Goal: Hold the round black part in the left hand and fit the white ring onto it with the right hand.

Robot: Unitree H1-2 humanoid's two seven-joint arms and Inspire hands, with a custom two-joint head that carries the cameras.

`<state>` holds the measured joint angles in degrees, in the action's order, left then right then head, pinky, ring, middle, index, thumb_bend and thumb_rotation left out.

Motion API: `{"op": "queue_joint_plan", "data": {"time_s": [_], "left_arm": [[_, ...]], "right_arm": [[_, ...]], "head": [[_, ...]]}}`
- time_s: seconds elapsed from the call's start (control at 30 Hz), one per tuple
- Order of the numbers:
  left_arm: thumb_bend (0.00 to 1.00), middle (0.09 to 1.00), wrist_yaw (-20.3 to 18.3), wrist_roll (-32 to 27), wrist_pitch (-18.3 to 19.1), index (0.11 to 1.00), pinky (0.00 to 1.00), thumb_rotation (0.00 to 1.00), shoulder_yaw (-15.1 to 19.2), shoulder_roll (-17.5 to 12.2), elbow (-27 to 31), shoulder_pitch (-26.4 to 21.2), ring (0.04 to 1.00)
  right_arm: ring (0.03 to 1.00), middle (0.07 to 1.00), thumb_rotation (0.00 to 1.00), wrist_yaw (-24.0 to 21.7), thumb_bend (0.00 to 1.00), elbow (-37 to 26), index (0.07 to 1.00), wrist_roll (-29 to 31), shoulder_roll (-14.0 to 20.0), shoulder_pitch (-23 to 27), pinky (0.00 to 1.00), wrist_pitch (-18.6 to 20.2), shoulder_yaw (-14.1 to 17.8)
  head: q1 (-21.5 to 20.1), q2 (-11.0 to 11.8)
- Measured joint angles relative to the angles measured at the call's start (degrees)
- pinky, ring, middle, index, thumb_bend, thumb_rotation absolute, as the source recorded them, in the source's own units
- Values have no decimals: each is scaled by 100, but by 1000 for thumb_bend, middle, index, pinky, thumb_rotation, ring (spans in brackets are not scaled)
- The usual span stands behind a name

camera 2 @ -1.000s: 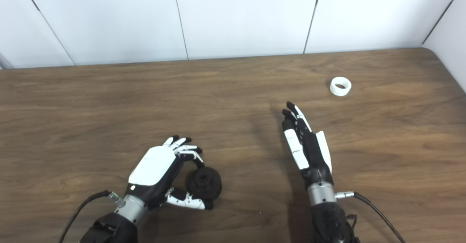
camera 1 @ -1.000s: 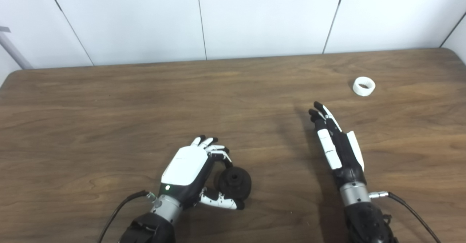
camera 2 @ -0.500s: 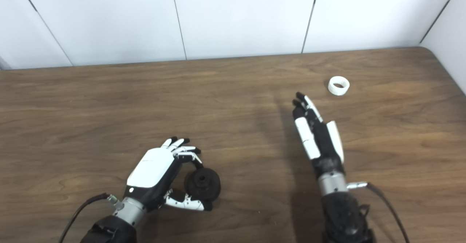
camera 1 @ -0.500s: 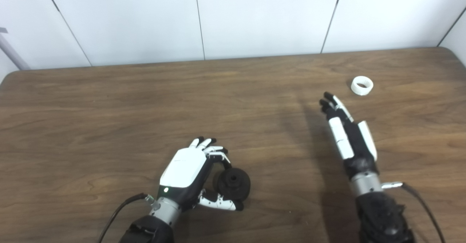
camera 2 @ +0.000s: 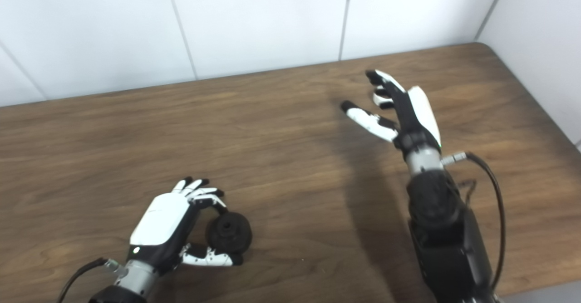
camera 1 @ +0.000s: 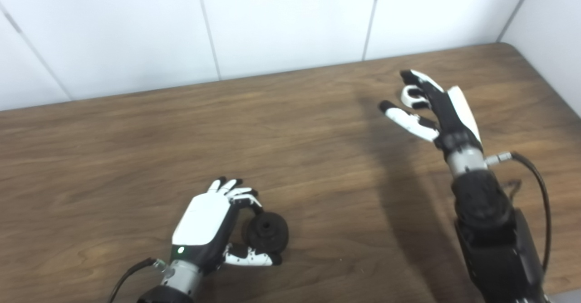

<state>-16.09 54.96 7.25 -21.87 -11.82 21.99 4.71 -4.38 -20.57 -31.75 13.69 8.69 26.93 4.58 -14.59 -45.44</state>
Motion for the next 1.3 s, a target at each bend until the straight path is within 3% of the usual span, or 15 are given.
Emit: {"op": "queue_joint_plan", "data": {"time_s": [0.1, 0.23, 0.37, 0.53, 0.63, 1.0, 1.3], "left_arm": [[525, 787, 50, -30, -110, 482, 1000, 55, 45, -8, -35, 14, 920], [525, 786, 155, -142, -226, 481, 1000, 55, 107, -50, -127, 13, 914], [525, 785, 162, -206, -286, 481, 1000, 55, 152, -120, -130, 14, 909], [525, 785, 152, -222, -327, 481, 1000, 57, 172, -126, -145, 8, 911], [525, 781, 132, -222, -327, 481, 1000, 56, 177, -123, -144, -6, 908], [525, 778, 47, -263, -330, 482, 1000, 55, 241, -115, -133, -11, 908], [525, 779, 32, -333, -337, 481, 1000, 54, 269, -118, -127, 6, 905]], "right_arm": [[885, 874, 487, -162, 640, 127, 819, -323, 116, 166, 810, 2, 8], [986, 910, 408, -282, 654, 482, 816, -520, 582, 404, 939, -6, -109], [1000, 941, 403, -274, 713, 839, 802, -757, 990, 573, 974, -16, -267], [1000, 955, 305, -292, 791, 1519, 796, -1008, 1360, 828, 977, -22, -517], [1000, 966, 302, -311, 812, 1930, 796, -1089, 1490, 1003, 990, -20, -698], [1000, 974, 305, -919, 827, 3010, 788, -1263, 1567, 1709, 1000, -12, -1071], [1000, 969, 330, -1235, 826, 3612, 758, -1479, 1567, 2196, 980, -11, -1153]], "head": [[-132, 26], [-237, 44], [-255, 18], [-238, 26], [-238, 35], [-238, 53], [-264, 35]]}}
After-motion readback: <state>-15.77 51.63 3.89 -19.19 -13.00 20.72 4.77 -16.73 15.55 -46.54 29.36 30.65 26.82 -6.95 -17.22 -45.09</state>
